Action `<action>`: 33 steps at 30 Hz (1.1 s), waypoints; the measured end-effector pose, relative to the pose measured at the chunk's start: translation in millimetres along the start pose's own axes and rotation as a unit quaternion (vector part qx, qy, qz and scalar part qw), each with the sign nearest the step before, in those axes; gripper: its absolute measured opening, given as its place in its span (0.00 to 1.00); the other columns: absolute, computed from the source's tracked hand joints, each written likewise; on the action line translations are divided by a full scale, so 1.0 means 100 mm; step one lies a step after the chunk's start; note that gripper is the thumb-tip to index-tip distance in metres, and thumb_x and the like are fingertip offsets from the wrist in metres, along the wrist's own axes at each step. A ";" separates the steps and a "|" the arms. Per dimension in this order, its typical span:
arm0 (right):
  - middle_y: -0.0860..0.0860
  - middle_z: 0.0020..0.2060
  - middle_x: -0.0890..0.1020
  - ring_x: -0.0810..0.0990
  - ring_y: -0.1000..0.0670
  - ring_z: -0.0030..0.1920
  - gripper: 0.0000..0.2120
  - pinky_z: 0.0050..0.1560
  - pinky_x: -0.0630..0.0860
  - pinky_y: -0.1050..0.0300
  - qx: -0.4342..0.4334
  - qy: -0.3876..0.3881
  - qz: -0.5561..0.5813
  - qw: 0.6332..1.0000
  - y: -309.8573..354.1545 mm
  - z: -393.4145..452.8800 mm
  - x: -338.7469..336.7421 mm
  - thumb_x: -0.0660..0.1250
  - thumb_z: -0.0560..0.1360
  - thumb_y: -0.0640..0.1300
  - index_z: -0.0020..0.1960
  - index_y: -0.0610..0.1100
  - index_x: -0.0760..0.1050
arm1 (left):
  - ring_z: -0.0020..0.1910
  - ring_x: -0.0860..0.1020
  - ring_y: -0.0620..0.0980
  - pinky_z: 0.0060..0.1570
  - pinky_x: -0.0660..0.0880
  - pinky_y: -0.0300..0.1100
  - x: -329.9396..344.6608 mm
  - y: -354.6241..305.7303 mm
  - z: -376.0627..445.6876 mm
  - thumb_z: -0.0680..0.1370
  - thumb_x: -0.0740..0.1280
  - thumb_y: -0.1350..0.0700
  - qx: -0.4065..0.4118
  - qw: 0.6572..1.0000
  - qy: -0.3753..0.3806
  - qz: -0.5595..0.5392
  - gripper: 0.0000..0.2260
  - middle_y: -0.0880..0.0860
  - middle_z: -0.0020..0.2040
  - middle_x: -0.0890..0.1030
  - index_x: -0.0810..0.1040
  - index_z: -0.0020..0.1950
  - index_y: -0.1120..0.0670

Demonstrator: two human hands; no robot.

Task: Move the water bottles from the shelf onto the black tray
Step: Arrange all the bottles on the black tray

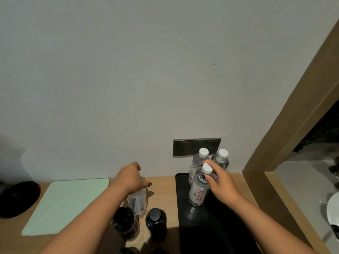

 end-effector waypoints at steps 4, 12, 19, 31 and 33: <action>0.56 0.58 0.73 0.70 0.56 0.61 0.22 0.60 0.66 0.61 0.000 0.000 -0.005 1.000 0.03 0.01 0.02 0.64 0.76 0.32 0.66 0.47 0.71 | 0.40 0.75 0.51 0.26 0.68 0.37 -0.01 0.07 -0.04 0.66 0.77 0.46 0.001 1.000 -0.007 -0.014 0.31 0.49 0.41 0.75 0.69 0.63 0.54; 0.57 0.59 0.72 0.70 0.57 0.59 0.22 0.59 0.67 0.62 -0.006 0.012 -0.023 1.000 0.04 0.00 0.02 0.62 0.76 0.32 0.66 0.49 0.71 | 0.47 0.76 0.51 0.47 0.77 0.43 0.04 0.23 -0.17 0.63 0.79 0.49 0.010 0.999 -0.028 -0.033 0.30 0.51 0.49 0.74 0.71 0.61 0.52; 0.55 0.58 0.73 0.71 0.54 0.59 0.21 0.60 0.68 0.60 -0.001 0.024 -0.028 0.999 0.09 -0.04 0.00 0.62 0.76 0.31 0.64 0.50 0.71 | 0.44 0.78 0.51 0.43 0.78 0.43 0.04 0.27 -0.27 0.62 0.78 0.49 0.029 0.996 -0.063 -0.062 0.25 0.51 0.45 0.77 0.71 0.54 0.51; 0.50 0.67 0.68 0.68 0.50 0.68 0.29 0.68 0.66 0.55 -0.011 -0.080 -0.083 0.993 0.28 -0.19 -0.19 0.69 0.73 0.38 0.70 0.47 0.64 | 0.46 0.78 0.42 0.38 0.75 0.29 -0.48 0.10 -0.48 0.61 0.79 0.55 0.185 0.974 -0.074 -0.110 0.18 0.45 0.47 0.80 0.78 0.48 0.47; 0.54 0.64 0.67 0.68 0.52 0.67 0.27 0.68 0.68 0.55 -0.047 -0.100 -0.075 0.991 0.37 -0.26 -0.16 0.69 0.73 0.38 0.69 0.48 0.65 | 0.48 0.79 0.43 0.43 0.80 0.35 -0.62 -0.06 -0.58 0.62 0.78 0.56 0.220 0.968 -0.054 -0.111 0.19 0.44 0.49 0.80 0.78 0.49 0.46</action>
Point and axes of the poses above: each hand's wrist, its own z-axis towards the middle knuckle, its own x-axis out of the palm, y = z × x, the point moved 2 cm from there along z, towards the middle knuckle
